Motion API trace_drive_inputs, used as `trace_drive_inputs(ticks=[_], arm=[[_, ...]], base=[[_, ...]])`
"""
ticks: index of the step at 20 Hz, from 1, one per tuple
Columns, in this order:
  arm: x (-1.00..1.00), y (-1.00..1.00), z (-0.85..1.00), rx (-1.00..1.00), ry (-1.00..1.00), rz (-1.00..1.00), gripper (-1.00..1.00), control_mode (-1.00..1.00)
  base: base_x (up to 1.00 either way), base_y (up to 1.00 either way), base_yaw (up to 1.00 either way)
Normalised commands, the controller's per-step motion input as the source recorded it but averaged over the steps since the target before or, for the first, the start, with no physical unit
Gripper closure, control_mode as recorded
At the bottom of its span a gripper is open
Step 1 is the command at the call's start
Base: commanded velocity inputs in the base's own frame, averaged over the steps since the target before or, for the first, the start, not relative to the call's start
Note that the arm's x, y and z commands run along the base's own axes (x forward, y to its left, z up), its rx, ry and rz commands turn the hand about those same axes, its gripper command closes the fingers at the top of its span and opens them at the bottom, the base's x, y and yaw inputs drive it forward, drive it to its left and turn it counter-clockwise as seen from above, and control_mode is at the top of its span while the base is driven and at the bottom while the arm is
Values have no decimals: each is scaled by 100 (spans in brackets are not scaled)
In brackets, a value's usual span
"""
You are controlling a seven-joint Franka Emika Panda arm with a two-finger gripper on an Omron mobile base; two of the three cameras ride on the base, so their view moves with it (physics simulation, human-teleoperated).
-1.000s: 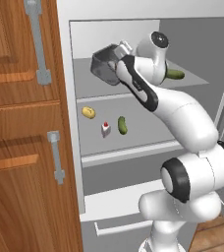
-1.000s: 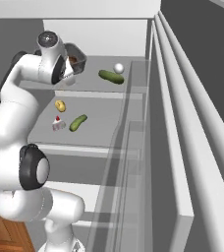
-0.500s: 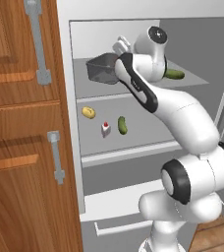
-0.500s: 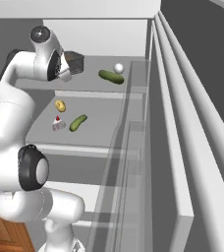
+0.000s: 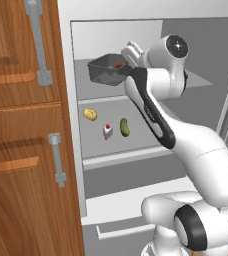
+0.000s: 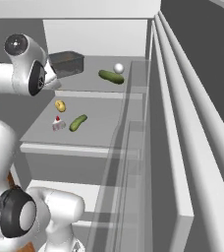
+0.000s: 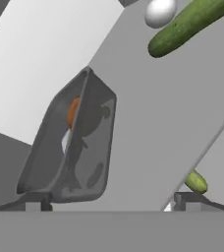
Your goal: Place the tupperware on the top shelf of the fridge. Make space for the tupperware among the existing items by rearranging them on the shelves if needed. Close the fridge door when finished.
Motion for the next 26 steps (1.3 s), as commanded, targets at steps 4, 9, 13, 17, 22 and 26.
trace_drive_inputs(ticks=[4,9,13,17,22,26], arm=[[-100,-19,22,-9,8,3,-100,-100],[-100,-17,6,-30,17,22,-100,-100],[-91,-13,-35,-44,30,44,-100,-100],[-75,-21,-59,-41,33,48,-100,-100],[-19,-9,-73,-29,25,17,-100,-100],[0,-23,-80,-19,11,0,-100,-100]], base=[[0,0,0],[0,0,0],[0,0,0],[0,0,0],[0,0,0],[0,0,0]])
